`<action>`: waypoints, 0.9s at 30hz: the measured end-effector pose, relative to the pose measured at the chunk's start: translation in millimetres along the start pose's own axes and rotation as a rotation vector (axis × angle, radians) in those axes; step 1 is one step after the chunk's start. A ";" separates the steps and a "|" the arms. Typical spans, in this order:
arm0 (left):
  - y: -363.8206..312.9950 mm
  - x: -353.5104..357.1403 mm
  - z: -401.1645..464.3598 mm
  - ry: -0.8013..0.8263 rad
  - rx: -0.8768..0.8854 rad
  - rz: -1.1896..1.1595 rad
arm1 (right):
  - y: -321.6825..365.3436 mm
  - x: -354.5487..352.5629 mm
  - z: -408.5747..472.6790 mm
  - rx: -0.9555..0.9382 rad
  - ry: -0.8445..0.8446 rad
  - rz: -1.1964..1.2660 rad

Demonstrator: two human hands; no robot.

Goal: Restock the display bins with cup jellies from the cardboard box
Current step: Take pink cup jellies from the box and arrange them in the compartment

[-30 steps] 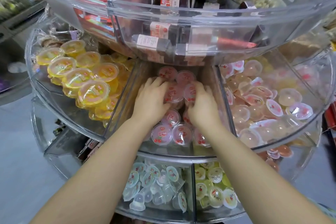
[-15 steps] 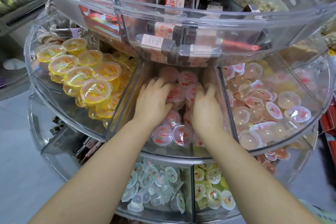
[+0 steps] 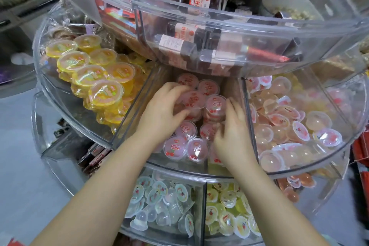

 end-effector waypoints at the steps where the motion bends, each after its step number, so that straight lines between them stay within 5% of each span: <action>1: -0.8 -10.3 -9.7 -0.030 -0.006 -0.086 | 3.9 -1.6 -3.8 -0.037 -0.020 0.063; 6: 13.9 -58.8 -94.8 -0.291 -0.263 -0.418 | 46.3 17.0 -29.1 -0.193 0.099 0.349; 12: 77.3 -77.5 -255.4 -0.525 -0.746 -0.435 | 113.7 109.2 -111.5 -0.351 0.577 0.558; 16: 127.7 -40.2 -370.4 -0.568 -1.018 -0.456 | 89.0 213.5 -193.6 -0.324 0.943 0.404; 22: 214.5 97.3 -529.7 -0.327 -1.415 -0.482 | -76.6 381.2 -303.0 -0.013 1.434 -0.193; 27: 282.9 232.5 -611.6 0.052 -1.466 -0.441 | -220.4 498.3 -329.1 0.082 1.448 -0.579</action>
Point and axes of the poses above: each hand's wrist, its own z-axis towards the middle knuckle, its own x-axis out of the palm, y = z × x, the point moved 4 cm from there along z, towards the middle knuckle, and after that the axes turned 8 degrees about z, right-handed, at the moved point
